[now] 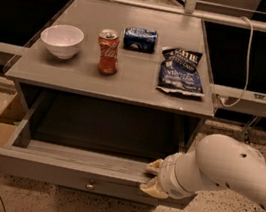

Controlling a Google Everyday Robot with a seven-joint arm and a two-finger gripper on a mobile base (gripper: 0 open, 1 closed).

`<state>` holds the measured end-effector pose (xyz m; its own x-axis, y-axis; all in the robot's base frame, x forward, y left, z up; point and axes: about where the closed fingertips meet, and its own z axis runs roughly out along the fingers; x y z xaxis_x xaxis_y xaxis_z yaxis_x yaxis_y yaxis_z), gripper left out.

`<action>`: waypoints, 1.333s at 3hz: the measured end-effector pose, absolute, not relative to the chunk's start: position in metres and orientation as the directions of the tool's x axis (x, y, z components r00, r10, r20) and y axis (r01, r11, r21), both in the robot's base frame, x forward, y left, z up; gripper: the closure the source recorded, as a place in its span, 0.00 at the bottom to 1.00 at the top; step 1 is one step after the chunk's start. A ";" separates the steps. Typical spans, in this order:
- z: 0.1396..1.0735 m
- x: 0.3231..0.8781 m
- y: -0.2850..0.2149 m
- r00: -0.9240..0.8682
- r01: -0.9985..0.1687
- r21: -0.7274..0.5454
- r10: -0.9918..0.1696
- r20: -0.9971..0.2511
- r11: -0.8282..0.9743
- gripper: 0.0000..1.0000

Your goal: Open top drawer

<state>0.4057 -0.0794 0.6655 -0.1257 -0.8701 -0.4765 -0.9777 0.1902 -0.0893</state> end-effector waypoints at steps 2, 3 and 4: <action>0.666 0.403 -0.080 -0.111 -0.979 -0.097 -0.865 -0.490 0.180 0.75; 0.666 0.403 -0.080 -0.110 -0.979 -0.097 -0.865 -0.490 0.180 0.51; 0.666 0.403 -0.080 -0.110 -0.979 -0.097 -0.865 -0.490 0.180 0.28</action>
Offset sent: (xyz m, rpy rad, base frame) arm -0.0024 -0.0004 0.0010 0.0143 -0.0109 0.0114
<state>0.4033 -0.0798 0.6665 -0.1104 -0.8646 -0.4901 -0.9788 0.1802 -0.0974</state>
